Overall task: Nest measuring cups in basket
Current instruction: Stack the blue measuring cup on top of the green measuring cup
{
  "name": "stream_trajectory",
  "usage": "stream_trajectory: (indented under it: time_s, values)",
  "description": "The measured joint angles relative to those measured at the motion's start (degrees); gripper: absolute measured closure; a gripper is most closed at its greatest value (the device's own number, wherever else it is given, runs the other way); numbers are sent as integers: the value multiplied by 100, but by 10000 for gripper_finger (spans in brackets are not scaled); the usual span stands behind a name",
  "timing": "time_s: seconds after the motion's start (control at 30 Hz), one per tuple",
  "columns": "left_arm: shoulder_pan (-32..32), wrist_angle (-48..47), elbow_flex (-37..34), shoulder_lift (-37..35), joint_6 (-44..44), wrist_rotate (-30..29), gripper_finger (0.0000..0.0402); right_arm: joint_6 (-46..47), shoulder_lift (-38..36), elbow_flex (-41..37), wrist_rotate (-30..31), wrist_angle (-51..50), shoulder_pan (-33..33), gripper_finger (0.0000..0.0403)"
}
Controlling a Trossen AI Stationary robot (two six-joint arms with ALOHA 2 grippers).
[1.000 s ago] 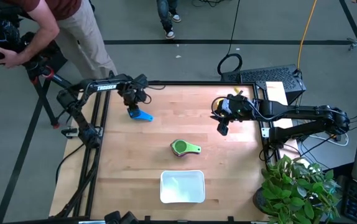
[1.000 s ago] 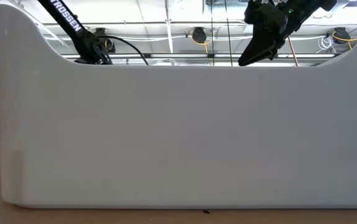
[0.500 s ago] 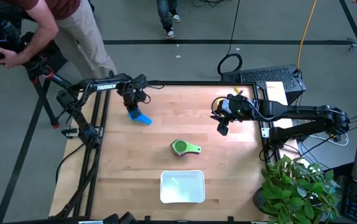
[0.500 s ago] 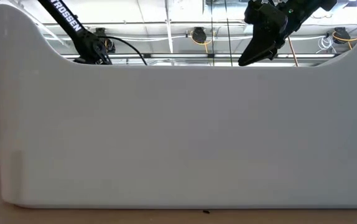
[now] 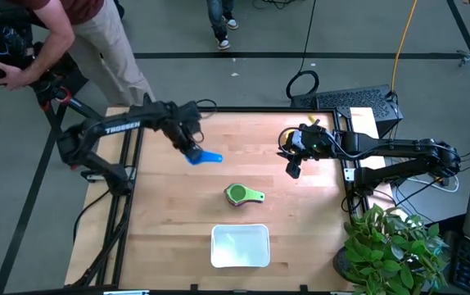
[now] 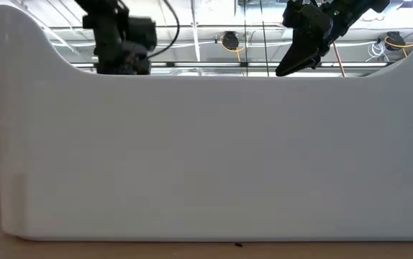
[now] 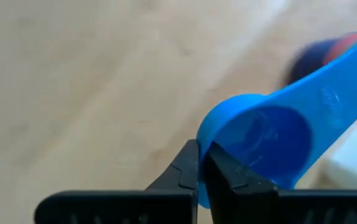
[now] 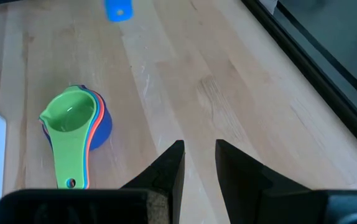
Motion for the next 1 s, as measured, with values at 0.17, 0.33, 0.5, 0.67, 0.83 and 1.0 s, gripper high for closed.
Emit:
stream_trajectory:
  time_s: [0.17,0.33,0.5,0.67,0.83,1.0]
  values:
    - [-1240,643,191,-27,-1117,0,394,-40,0,0,4,53,0,318]
    - [-1971,1486,368,136,-1791,2,394,-47,0,0,323,-8,2,318]
    - [-2190,2020,422,356,-2067,-93,394,-62,0,2,601,-216,-65,318]
    - [-2211,2502,428,639,-2117,-24,394,-49,-5,7,590,-321,-87,318]
    - [-2216,2743,434,910,-2058,85,394,-43,-54,6,587,-393,-92,318]
    - [-2216,2756,496,1139,-1934,94,394,-43,-89,2,590,-352,-94,318]
